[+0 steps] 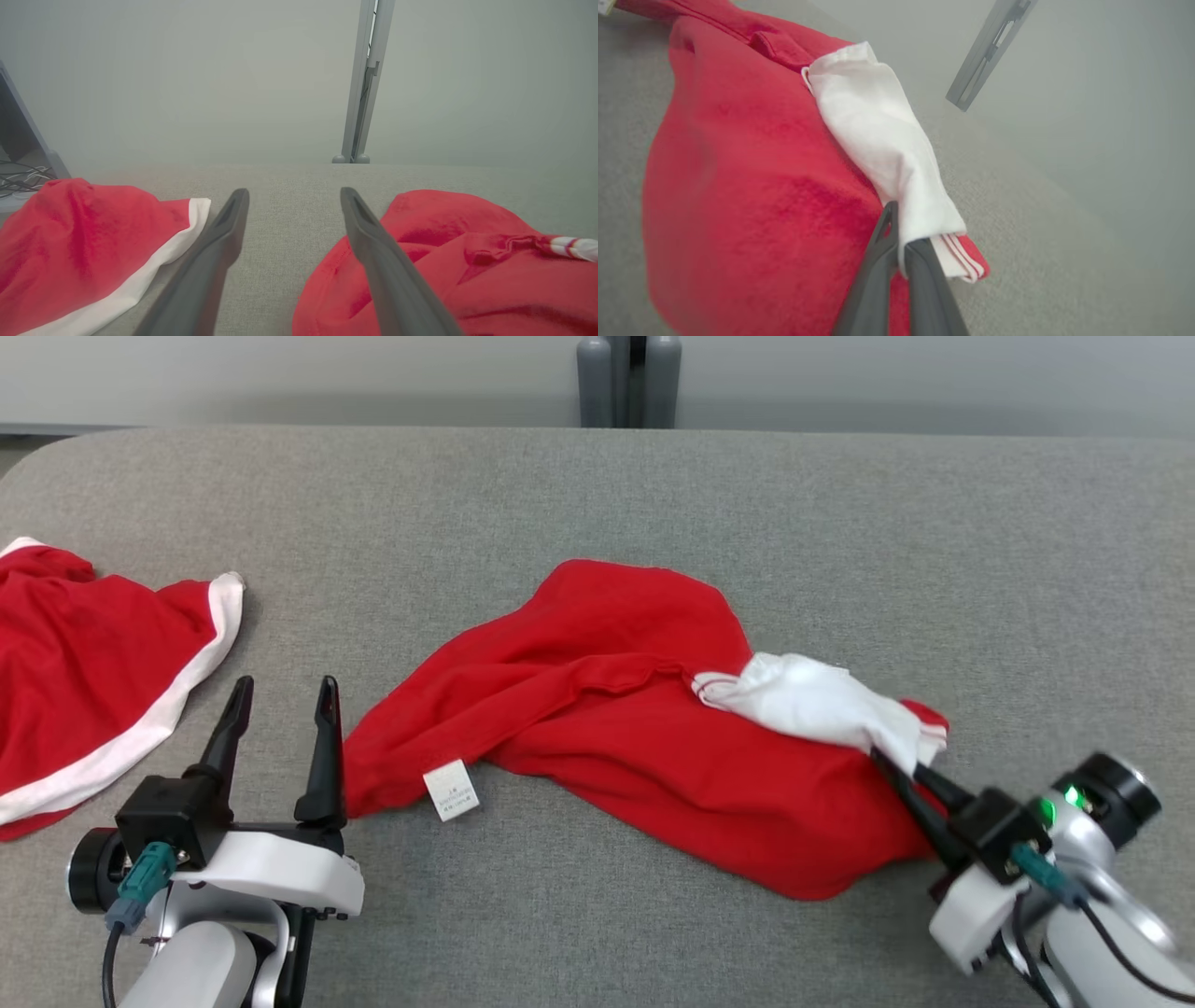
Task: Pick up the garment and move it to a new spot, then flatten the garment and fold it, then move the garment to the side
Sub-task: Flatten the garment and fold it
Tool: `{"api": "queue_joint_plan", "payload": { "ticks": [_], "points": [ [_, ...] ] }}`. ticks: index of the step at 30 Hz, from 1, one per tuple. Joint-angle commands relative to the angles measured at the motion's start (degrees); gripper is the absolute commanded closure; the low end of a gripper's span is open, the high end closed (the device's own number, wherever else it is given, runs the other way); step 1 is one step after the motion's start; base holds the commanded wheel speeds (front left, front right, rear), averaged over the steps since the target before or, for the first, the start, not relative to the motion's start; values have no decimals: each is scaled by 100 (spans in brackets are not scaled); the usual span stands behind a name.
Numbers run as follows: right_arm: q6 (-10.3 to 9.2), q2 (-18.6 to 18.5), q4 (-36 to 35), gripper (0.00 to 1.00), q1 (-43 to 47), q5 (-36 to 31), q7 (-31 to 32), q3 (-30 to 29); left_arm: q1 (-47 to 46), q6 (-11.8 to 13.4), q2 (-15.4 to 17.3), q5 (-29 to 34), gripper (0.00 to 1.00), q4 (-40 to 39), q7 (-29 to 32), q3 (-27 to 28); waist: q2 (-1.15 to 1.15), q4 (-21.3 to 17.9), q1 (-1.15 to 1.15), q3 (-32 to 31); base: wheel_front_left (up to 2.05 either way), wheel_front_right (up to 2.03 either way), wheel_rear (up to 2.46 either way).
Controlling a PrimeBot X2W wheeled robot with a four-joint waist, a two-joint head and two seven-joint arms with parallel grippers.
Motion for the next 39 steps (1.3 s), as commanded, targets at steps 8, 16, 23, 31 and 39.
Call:
{"api": "queue_joint_plan", "payload": {
  "ticks": [8, 16, 23, 31, 39],
  "points": [
    [-1, 79, -421, 84, 1151, 150, 273, -474, 205, 120, 64, -84, 0, -86, 72, 22, 0, -132, 0, -219, 0, 0, 0],
    [-1, 705, -602, 0, 1934, 430, 125, -1397, 386, 211, 147, -118, 0, -137, 163, 28, 0, -121, 0, -451, 0, 0, 0],
    [-1, 1288, -1288, 0, 2321, 401, 61, -2807, 589, 381, 271, -135, 0, -269, 189, 148, 0, -231, 0, -601, 0, 0, 0],
    [-1, 1781, -1815, 0, 1838, 244, 256, -3378, 726, 494, 396, -120, 0, -418, 248, 180, 0, -335, 0, -787, 0, 0, 0],
    [-1, 1917, -1916, 0, 1994, 579, 551, -3016, 886, 577, 506, -30, 0, -661, 297, 118, 0, -310, 0, -991, 0, 0, 0]
  ]
}}
